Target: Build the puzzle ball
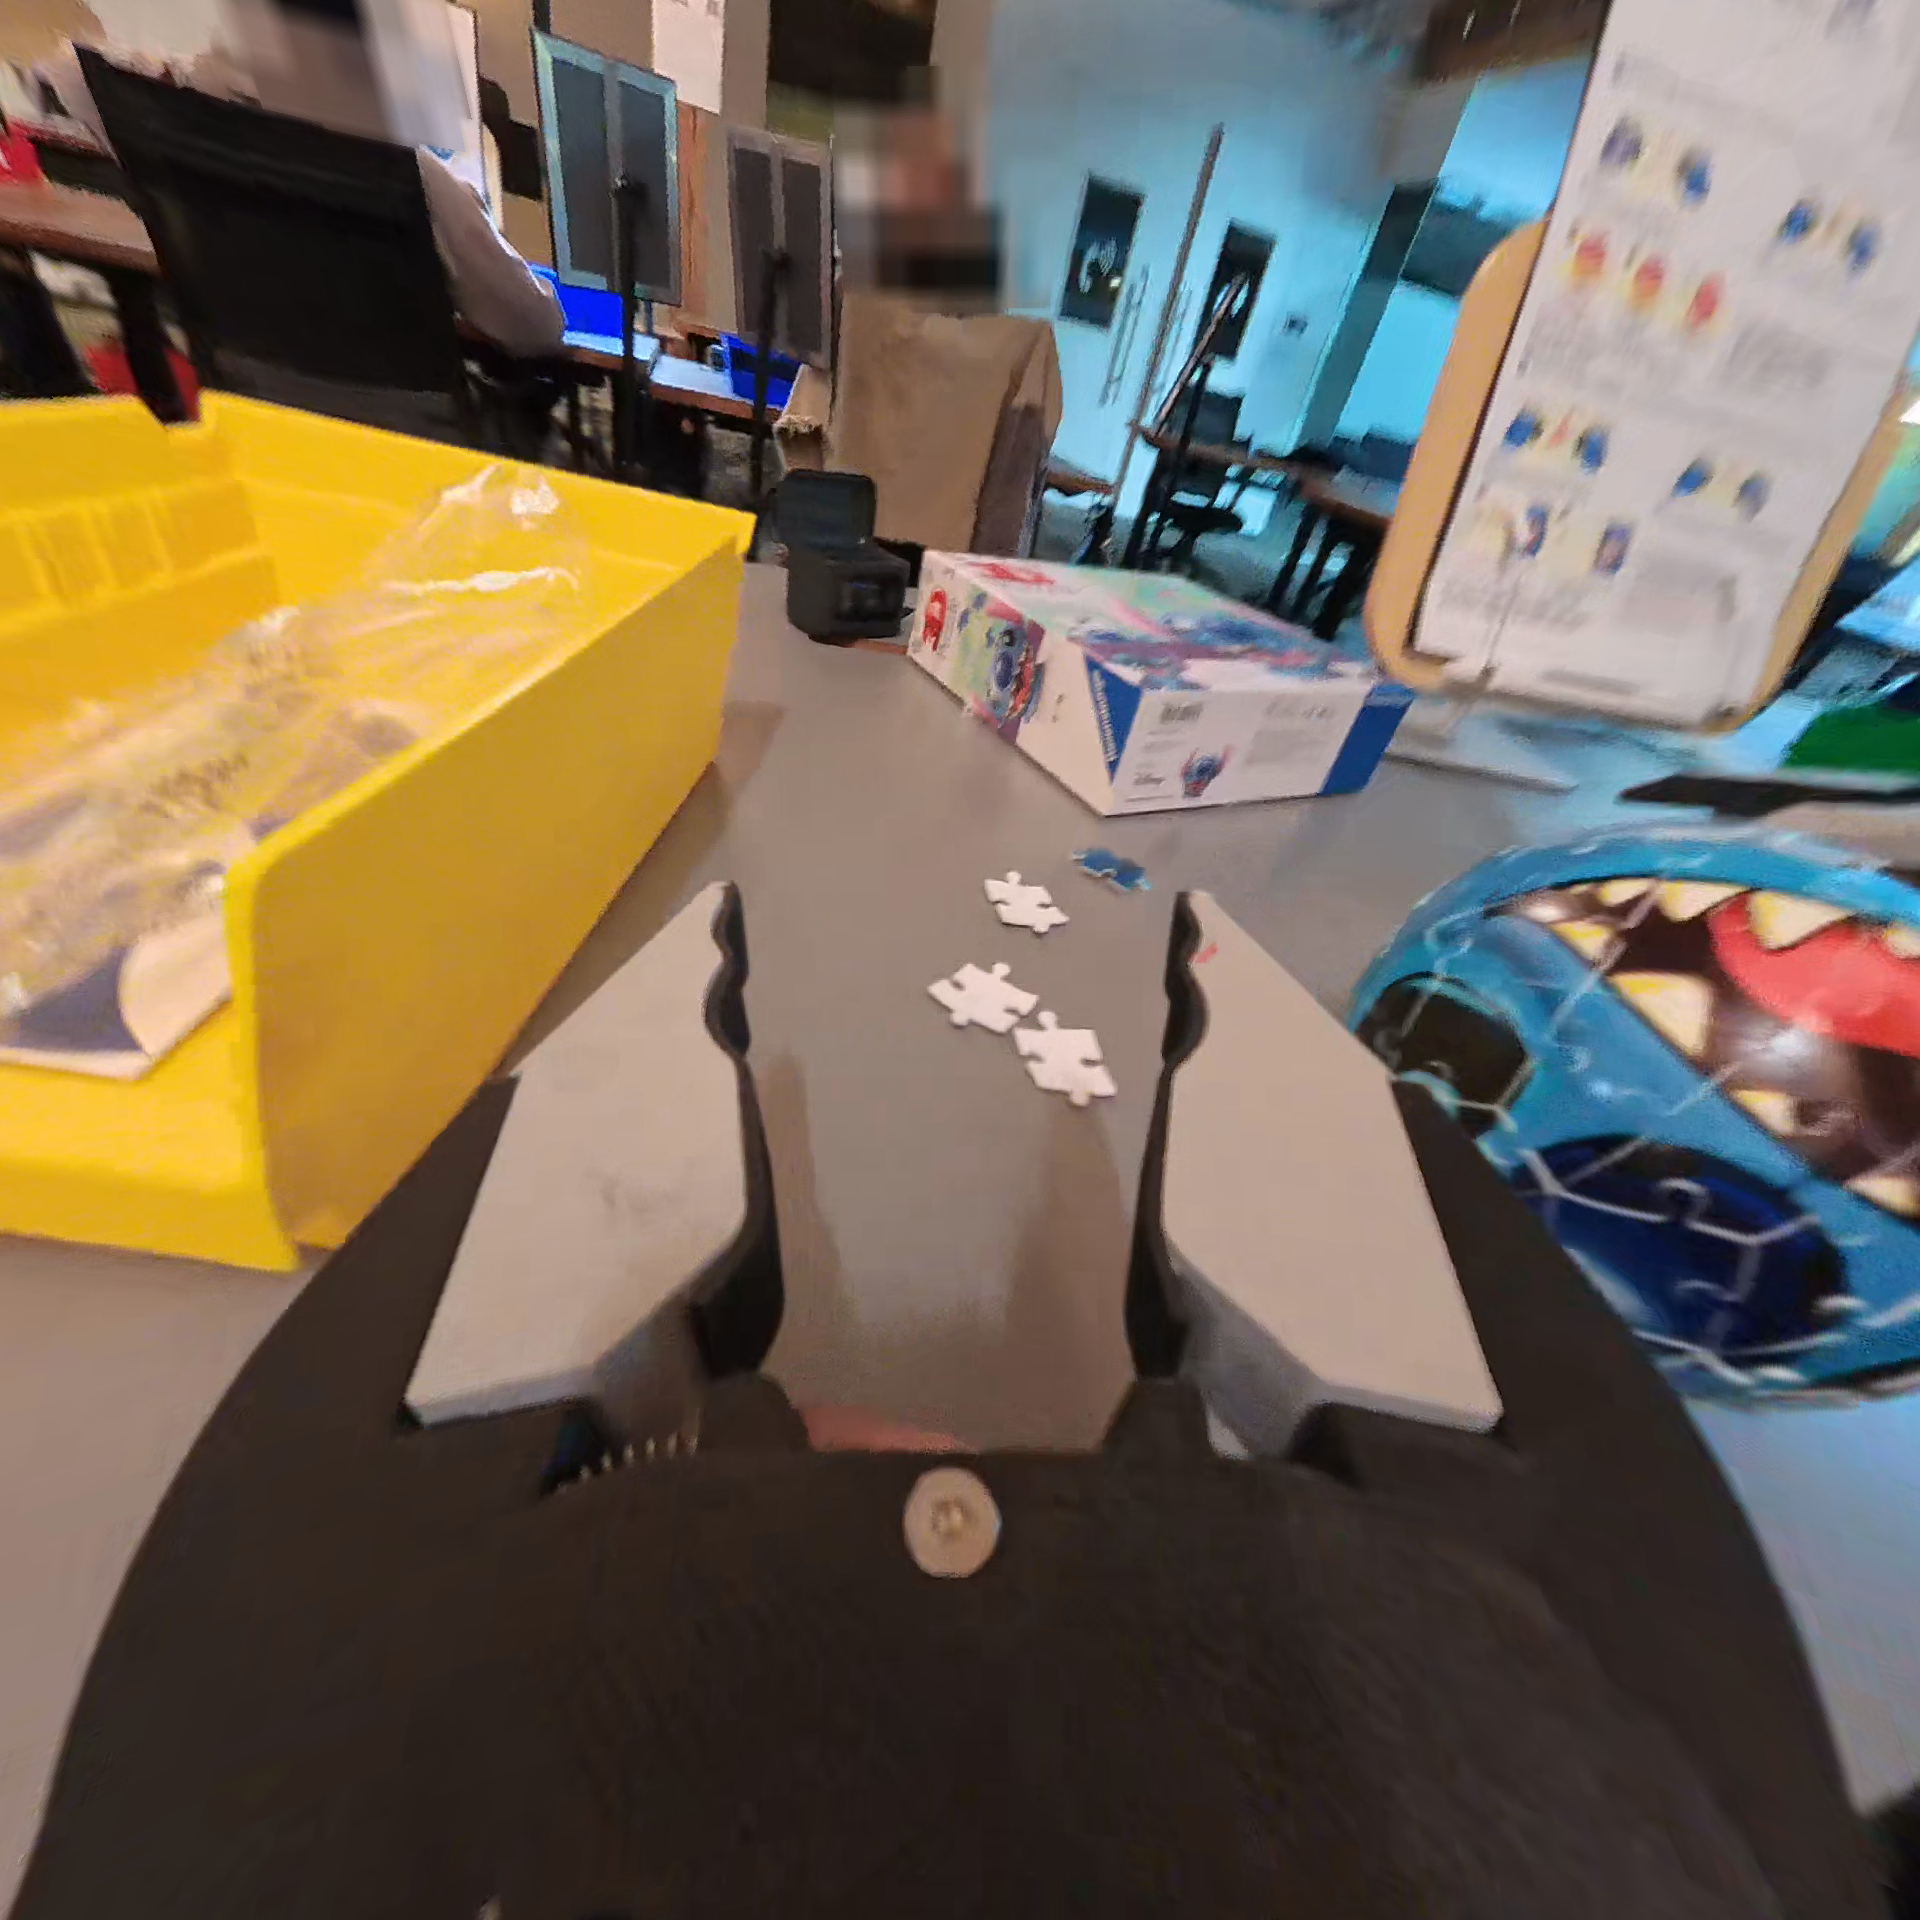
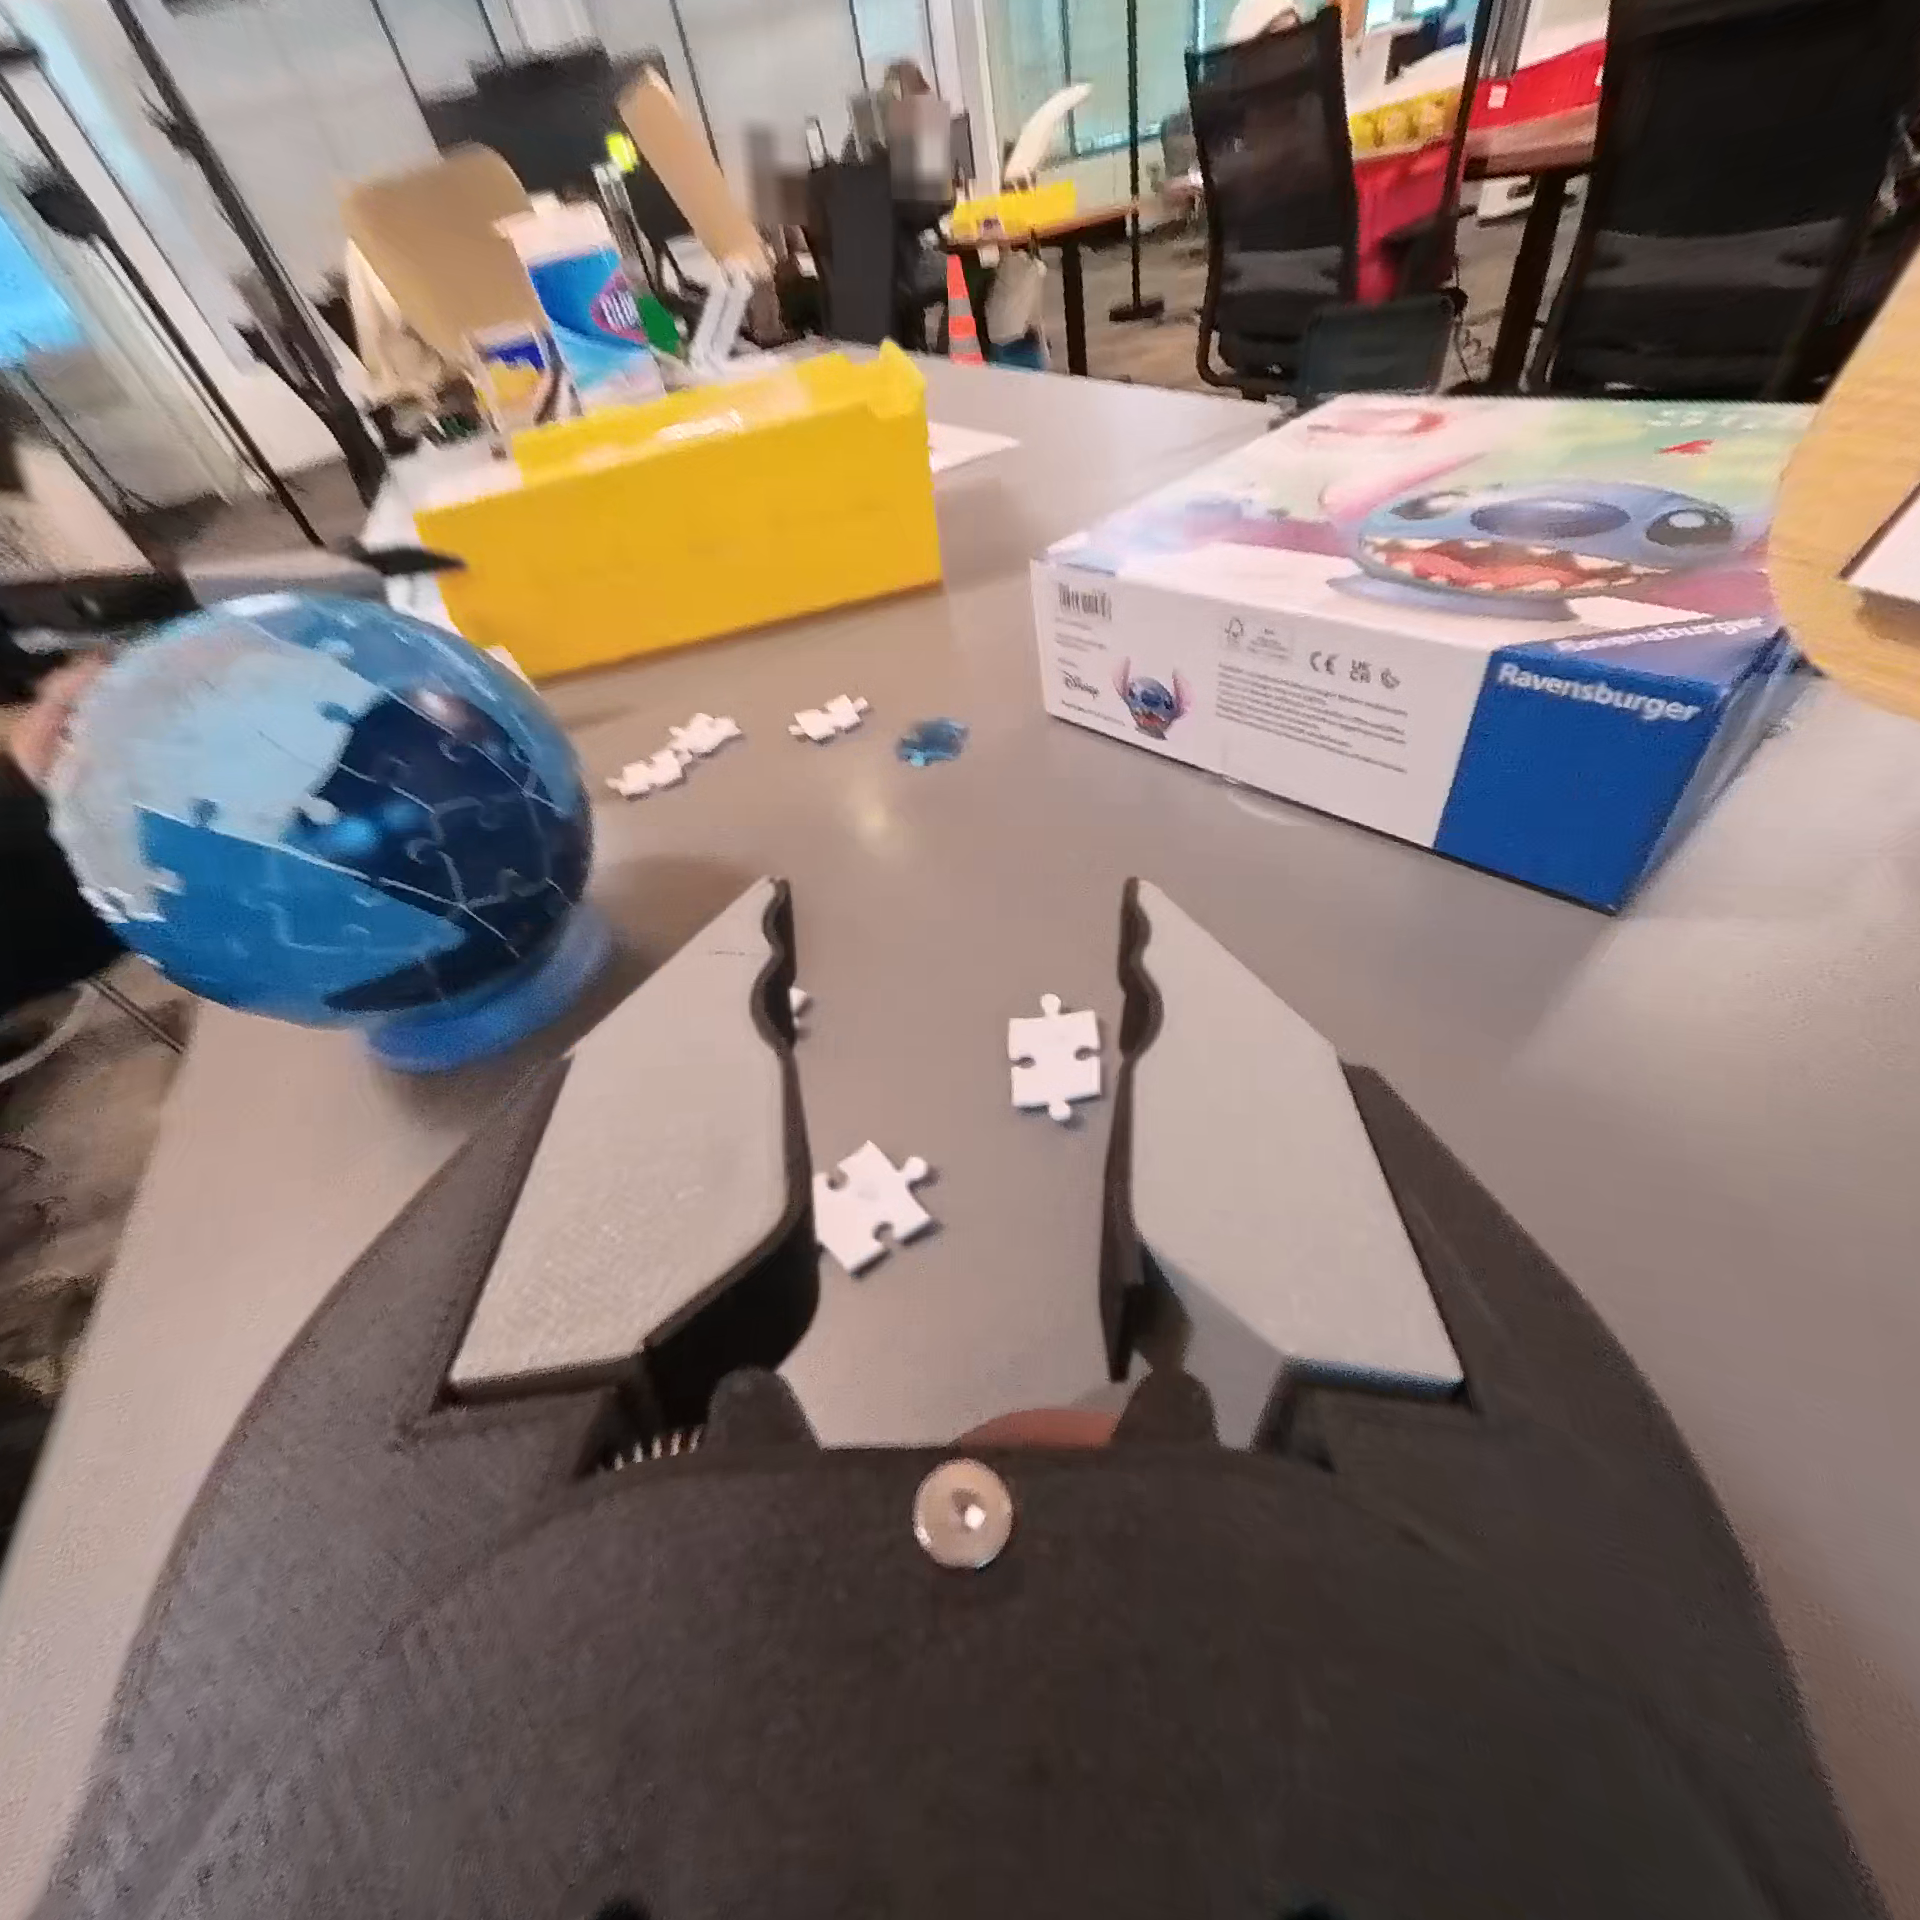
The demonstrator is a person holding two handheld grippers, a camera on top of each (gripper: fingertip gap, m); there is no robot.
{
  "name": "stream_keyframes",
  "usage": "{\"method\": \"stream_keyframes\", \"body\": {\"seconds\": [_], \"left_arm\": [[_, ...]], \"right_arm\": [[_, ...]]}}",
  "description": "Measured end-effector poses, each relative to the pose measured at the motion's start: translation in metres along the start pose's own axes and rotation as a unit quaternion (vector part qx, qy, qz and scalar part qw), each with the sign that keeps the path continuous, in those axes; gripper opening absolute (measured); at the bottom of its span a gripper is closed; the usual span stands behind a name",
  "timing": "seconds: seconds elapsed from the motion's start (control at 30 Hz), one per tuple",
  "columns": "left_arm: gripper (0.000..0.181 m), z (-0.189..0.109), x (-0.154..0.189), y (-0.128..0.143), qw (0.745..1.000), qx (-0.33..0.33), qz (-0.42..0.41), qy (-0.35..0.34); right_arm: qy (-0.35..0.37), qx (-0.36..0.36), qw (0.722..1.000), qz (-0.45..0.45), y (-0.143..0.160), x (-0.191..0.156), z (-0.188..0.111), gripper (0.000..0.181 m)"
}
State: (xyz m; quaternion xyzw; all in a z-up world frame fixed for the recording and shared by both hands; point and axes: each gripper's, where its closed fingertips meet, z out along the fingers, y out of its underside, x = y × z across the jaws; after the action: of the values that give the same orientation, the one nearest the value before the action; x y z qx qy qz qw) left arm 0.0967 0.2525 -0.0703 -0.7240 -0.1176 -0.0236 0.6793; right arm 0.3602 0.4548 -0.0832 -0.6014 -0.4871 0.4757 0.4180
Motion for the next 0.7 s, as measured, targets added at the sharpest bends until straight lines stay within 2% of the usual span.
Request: {"method": "stream_keyframes", "body": {"seconds": [0.1, 0.27, 0.37, 0.6, 0.63, 0.7], "left_arm": [[0.077, 0.019, -0.001, 0.003, 0.998, -0.019, 0.059, -0.007], [0.072, 0.049, 0.01, 0.002, 0.997, -0.019, 0.066, 0.032], [0.069, 0.049, 0.006, -0.01, 0.997, 0.021, 0.074, 0.018], [0.065, 0.047, 0.006, -0.012, 0.996, 0.033, 0.086, 0.005], [0.062, 0.045, 0.006, -0.014, 0.995, 0.04, 0.087, 0.005], [0.038, 0.04, 0.009, -0.017, 0.994, 0.053, 0.09, 0.017]], "right_arm": [[0.004, -0.016, 1.0, -0.008, 0.007, 0.006, 0.008, 0.062], [0.015, -0.004, 1.0, -0.012, 0.001, 0.013, 0.014, 0.059], [0.006, -0.007, 1.0, -0.021, 0.002, 0.011, 0.017, 0.058], [-0.012, -0.021, 1.0, -0.019, 0.005, 0.007, 0.022, 0.058], [-0.01, -0.017, 1.0, -0.025, 0.004, 0.006, 0.021, 0.058], [-0.005, -0.011, 0.999, -0.035, 0.003, 0.005, 0.019, 0.058]]}}
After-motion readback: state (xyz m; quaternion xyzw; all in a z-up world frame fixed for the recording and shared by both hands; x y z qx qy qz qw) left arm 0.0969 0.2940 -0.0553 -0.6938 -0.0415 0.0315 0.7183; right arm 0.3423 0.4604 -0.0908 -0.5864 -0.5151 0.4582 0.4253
